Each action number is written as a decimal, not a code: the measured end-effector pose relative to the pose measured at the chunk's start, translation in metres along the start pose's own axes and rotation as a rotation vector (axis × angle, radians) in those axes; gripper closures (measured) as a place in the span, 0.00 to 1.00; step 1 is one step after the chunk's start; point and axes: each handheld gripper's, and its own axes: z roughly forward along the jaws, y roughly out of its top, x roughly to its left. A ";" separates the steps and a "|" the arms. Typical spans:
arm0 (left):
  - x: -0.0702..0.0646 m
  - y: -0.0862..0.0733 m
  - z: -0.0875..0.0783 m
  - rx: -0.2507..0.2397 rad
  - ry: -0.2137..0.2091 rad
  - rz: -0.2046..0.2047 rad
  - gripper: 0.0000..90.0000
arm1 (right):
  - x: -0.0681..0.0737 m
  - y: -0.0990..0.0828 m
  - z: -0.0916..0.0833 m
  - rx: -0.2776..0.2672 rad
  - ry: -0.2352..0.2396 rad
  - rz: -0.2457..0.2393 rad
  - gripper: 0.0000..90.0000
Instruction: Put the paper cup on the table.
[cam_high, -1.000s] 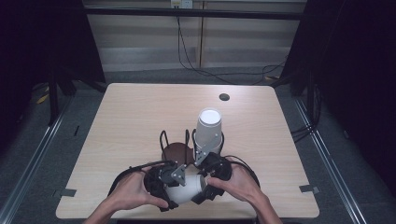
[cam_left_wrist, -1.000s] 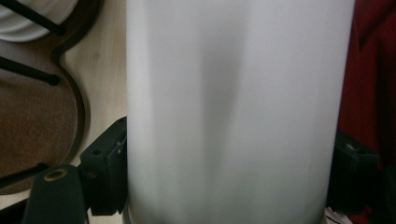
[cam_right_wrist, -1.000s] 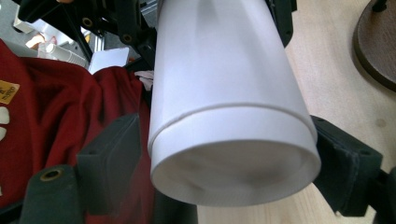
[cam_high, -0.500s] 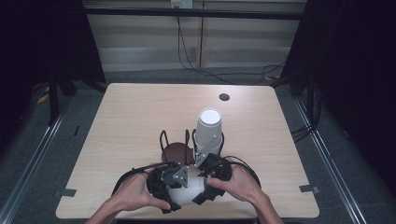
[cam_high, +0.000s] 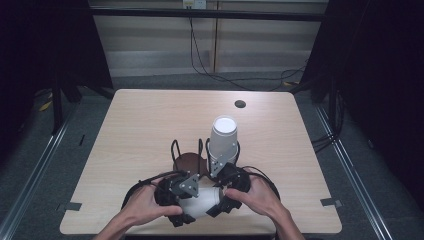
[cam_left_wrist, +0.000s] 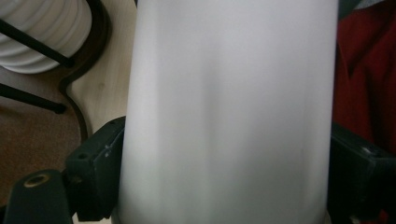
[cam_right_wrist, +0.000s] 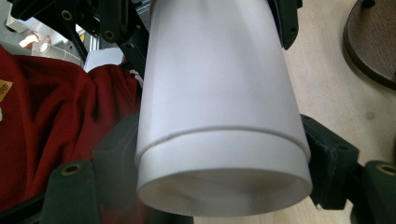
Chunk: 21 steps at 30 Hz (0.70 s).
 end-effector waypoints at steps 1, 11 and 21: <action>0.001 -0.001 -0.001 -0.002 -0.003 0.002 0.14 | 0.000 0.000 0.001 0.000 0.001 0.002 0.28; 0.003 -0.006 -0.003 -0.094 -0.027 -0.003 0.13 | 0.001 -0.001 0.002 -0.001 -0.003 0.001 0.28; 0.007 -0.010 -0.012 -0.180 -0.027 -0.029 0.14 | -0.001 -0.005 -0.001 -0.023 -0.009 -0.004 0.28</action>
